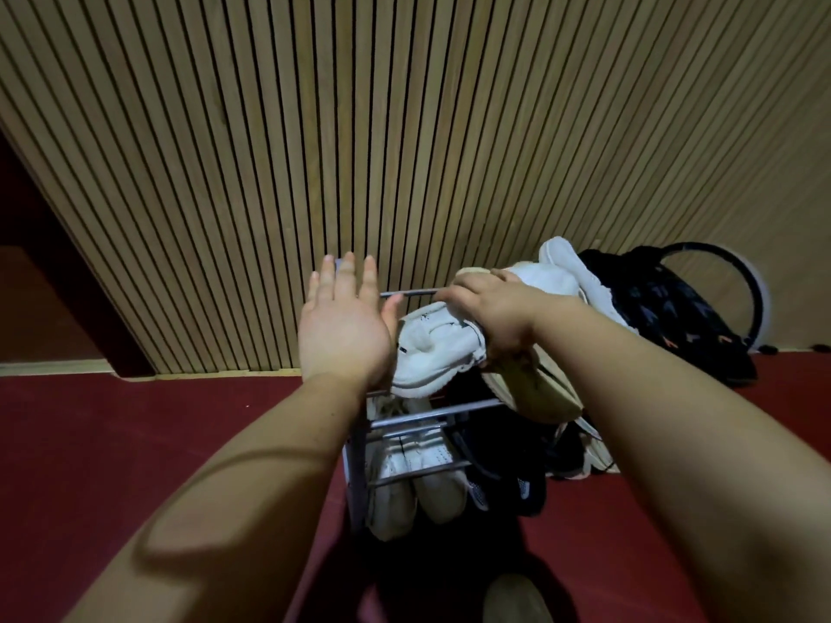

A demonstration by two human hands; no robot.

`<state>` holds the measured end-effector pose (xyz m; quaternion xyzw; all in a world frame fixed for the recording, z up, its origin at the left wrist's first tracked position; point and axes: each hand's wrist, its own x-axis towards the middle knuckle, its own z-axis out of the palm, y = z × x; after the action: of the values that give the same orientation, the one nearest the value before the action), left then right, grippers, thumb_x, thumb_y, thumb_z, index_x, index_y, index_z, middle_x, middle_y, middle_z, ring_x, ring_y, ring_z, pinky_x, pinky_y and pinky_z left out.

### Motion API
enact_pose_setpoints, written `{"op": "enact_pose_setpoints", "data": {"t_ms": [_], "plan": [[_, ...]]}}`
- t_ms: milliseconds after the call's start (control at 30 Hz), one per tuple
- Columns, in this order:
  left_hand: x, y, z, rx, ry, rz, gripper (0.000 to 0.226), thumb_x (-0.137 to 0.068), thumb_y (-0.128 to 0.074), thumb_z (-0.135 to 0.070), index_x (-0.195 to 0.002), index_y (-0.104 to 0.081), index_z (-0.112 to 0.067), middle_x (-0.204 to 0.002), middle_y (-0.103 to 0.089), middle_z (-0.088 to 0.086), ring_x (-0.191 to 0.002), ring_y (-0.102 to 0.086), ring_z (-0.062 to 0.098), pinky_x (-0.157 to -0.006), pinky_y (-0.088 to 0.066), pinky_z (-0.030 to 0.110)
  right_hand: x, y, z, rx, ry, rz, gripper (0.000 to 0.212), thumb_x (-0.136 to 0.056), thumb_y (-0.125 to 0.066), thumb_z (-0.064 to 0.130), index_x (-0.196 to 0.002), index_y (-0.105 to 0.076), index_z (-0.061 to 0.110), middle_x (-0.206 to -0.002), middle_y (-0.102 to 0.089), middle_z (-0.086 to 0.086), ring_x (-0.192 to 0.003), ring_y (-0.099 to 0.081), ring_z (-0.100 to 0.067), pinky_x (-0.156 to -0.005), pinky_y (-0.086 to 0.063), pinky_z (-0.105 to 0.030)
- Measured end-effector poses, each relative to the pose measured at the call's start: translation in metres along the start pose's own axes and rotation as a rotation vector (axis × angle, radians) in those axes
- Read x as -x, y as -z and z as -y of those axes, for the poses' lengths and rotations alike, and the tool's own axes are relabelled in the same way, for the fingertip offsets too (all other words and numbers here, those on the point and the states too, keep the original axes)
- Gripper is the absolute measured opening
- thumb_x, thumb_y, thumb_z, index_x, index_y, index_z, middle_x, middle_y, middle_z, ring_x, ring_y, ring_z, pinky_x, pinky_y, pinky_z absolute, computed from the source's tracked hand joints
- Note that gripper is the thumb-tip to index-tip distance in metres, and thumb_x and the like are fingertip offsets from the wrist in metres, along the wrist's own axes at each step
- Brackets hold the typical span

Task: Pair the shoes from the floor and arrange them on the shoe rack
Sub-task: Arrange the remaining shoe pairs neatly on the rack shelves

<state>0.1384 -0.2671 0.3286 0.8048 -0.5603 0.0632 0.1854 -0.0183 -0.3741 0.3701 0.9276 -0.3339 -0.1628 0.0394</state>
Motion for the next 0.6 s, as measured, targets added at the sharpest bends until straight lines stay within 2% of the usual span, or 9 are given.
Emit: {"op": "enact_pose_setpoints", "data": {"t_ms": [100,233,267,333,400,433,533,567,600], "plan": [[0.0,0.0,-0.001,0.007,0.001,0.001,0.058,-0.1,-0.021,-0.044,-0.15,-0.016,-0.017,-0.158,-0.013,0.008,-0.146,-0.003,0.025,-0.117,-0.006,0.037,0.005,0.002,-0.006,0.093,0.073,-0.002,0.101,-0.066,-0.08,0.036,-0.146,-0.019,0.022,-0.148,-0.024,-0.006,-0.142,-0.016,-0.022,-0.117,-0.006,-0.04],[-0.001,0.0,-0.001,-0.013,-0.003,0.004,0.058,-0.099,-0.02,-0.045,-0.15,-0.016,-0.017,-0.158,-0.013,0.008,-0.146,-0.003,0.025,-0.117,-0.006,0.037,0.004,0.005,-0.018,0.186,0.172,-0.082,0.076,-0.085,-0.062,0.013,-0.149,-0.02,0.019,-0.157,-0.015,-0.008,-0.147,0.002,-0.024,-0.118,-0.008,-0.034],[-0.001,0.0,0.0,-0.011,-0.003,0.001,0.058,-0.099,-0.021,-0.045,-0.15,-0.017,-0.017,-0.158,-0.013,0.008,-0.146,-0.003,0.025,-0.117,-0.007,0.037,0.004,0.006,-0.021,0.25,0.172,-0.076,0.074,-0.088,-0.058,0.014,-0.15,-0.018,0.021,-0.158,-0.012,-0.007,-0.147,0.005,-0.024,-0.118,-0.007,-0.035],[-0.001,0.001,0.0,-0.007,-0.007,-0.004,0.058,-0.099,-0.021,-0.045,-0.15,-0.018,-0.017,-0.157,-0.014,0.009,-0.146,-0.004,0.026,-0.117,-0.007,0.038,0.006,0.008,-0.025,0.346,0.067,0.052,0.079,-0.09,-0.057,0.021,-0.15,-0.007,0.03,-0.159,-0.002,-0.005,-0.146,0.012,-0.026,-0.118,-0.002,-0.039],[0.0,0.0,0.0,-0.004,-0.009,-0.004,0.058,-0.1,-0.022,-0.044,-0.15,-0.018,-0.017,-0.157,-0.014,0.009,-0.146,-0.004,0.026,-0.117,-0.006,0.037,0.009,0.012,-0.023,0.265,-0.112,0.201,0.083,-0.089,-0.059,0.025,-0.149,-0.002,0.038,-0.159,-0.003,-0.003,-0.146,0.008,-0.029,-0.117,-0.009,-0.046],[-0.001,-0.001,0.0,-0.002,-0.009,-0.004,0.058,-0.1,-0.022,-0.044,-0.15,-0.018,-0.017,-0.157,-0.014,0.009,-0.146,-0.004,0.026,-0.117,-0.006,0.037,0.009,0.016,-0.017,0.171,-0.183,0.23,0.083,-0.087,-0.061,0.027,-0.148,-0.008,0.04,-0.158,-0.006,-0.002,-0.146,0.002,-0.032,-0.116,-0.016,-0.048],[-0.001,-0.001,0.001,0.003,0.003,-0.005,0.057,-0.1,-0.022,-0.044,-0.15,-0.019,-0.018,-0.157,-0.014,0.008,-0.146,-0.004,0.026,-0.117,-0.007,0.038,0.005,0.028,0.015,-0.026,-0.283,0.144,0.063,-0.087,-0.062,0.034,-0.144,-0.036,0.032,-0.154,-0.021,-0.006,-0.14,-0.027,-0.032,-0.11,-0.033,-0.045],[-0.001,-0.001,0.0,0.006,0.007,-0.003,0.057,-0.1,-0.022,-0.044,-0.15,-0.018,-0.018,-0.158,-0.013,0.008,-0.146,-0.004,0.025,-0.117,-0.008,0.038,0.003,0.026,0.026,-0.08,-0.308,0.115,0.056,-0.091,-0.056,0.034,-0.144,-0.037,0.027,-0.153,-0.025,-0.009,-0.138,-0.03,-0.031,-0.11,-0.033,-0.044],[0.0,-0.001,0.0,0.01,0.01,-0.001,0.057,-0.1,-0.022,-0.044,-0.15,-0.018,-0.019,-0.158,-0.013,0.007,-0.146,-0.003,0.025,-0.117,-0.009,0.038,0.001,0.019,0.037,-0.144,-0.341,0.1,0.056,-0.095,-0.05,0.037,-0.146,-0.031,0.025,-0.154,-0.022,-0.011,-0.141,-0.023,-0.033,-0.113,-0.027,-0.045]]}}
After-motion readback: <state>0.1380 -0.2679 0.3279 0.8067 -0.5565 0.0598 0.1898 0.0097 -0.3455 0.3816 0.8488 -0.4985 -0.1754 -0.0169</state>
